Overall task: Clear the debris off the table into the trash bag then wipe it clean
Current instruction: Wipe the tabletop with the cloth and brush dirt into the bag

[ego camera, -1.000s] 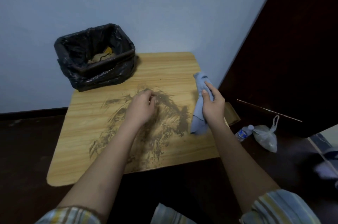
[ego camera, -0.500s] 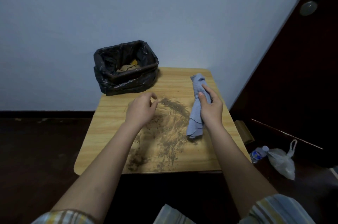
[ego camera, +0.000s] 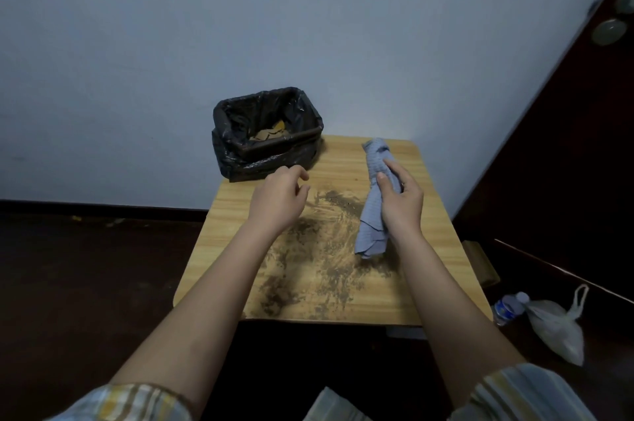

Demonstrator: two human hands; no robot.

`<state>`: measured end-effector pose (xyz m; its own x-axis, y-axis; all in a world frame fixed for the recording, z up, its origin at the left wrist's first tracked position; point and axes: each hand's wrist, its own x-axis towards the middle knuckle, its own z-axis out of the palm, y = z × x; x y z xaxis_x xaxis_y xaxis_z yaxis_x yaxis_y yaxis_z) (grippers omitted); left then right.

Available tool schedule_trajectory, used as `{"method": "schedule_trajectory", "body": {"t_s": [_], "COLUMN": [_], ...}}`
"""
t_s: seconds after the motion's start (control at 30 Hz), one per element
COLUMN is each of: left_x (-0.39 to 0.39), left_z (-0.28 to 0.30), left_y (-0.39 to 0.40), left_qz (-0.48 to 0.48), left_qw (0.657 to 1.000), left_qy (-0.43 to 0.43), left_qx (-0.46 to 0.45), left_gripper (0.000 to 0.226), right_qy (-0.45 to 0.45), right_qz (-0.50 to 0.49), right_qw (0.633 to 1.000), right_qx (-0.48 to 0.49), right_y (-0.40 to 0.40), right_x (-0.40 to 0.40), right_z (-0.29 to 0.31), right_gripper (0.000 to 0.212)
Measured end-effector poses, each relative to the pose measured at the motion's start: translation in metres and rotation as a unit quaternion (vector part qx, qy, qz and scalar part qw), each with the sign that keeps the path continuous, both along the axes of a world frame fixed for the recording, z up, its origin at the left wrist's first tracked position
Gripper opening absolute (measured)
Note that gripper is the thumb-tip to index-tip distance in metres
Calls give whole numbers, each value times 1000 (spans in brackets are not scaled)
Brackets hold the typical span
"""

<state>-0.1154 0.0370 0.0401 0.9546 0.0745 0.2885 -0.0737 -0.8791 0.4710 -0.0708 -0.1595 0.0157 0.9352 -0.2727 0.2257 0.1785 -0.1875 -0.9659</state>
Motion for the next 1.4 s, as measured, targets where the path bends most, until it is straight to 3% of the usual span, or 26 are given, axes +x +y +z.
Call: {"method": "schedule_trajectory", "body": {"t_s": [0.23, 0.37, 0.6, 0.7, 0.77, 0.87, 0.97, 1.03, 1.23, 1.4], "left_x": [30, 69, 143, 168, 184, 205, 214, 217, 214, 215], "left_z": [-6, -11, -27, -34, -39, -42, -43, -41, -38, -42], "left_y": [16, 22, 40, 52, 62, 80, 101, 119, 161, 175], "left_qz": [4, 19, 58, 75, 89, 104, 137, 183, 308, 284], "left_qw": [1000, 999, 991, 986, 983, 978, 969, 965, 940, 935], "left_qy": [-4, 4, 40, 33, 32, 26, 20, 19, 146, 178], "left_qx": [7, 33, 111, 147, 155, 180, 205, 186, 5, -116], "left_gripper": [22, 24, 29, 33, 33, 35, 35, 36, 62, 37], "right_qy": [13, 23, 20, 107, 143, 118, 137, 164, 203, 206], "right_qz": [21, 49, 122, 167, 189, 211, 207, 200, 115, 100], "right_qw": [999, 988, 922, 881, 880, 913, 929, 927, 911, 905], "right_qx": [-29, -144, -367, -430, -411, -327, -273, -273, -341, -357], "right_y": [3, 3, 10, 20, 31, 62, 98, 122, 154, 166], "right_x": [32, 80, 195, 236, 253, 266, 279, 291, 312, 306], "right_z": [-4, -4, -8, -15, -24, -33, -34, -33, -31, -19], "right_gripper": [28, 28, 33, 40, 42, 43, 59, 66, 30, 25]}}
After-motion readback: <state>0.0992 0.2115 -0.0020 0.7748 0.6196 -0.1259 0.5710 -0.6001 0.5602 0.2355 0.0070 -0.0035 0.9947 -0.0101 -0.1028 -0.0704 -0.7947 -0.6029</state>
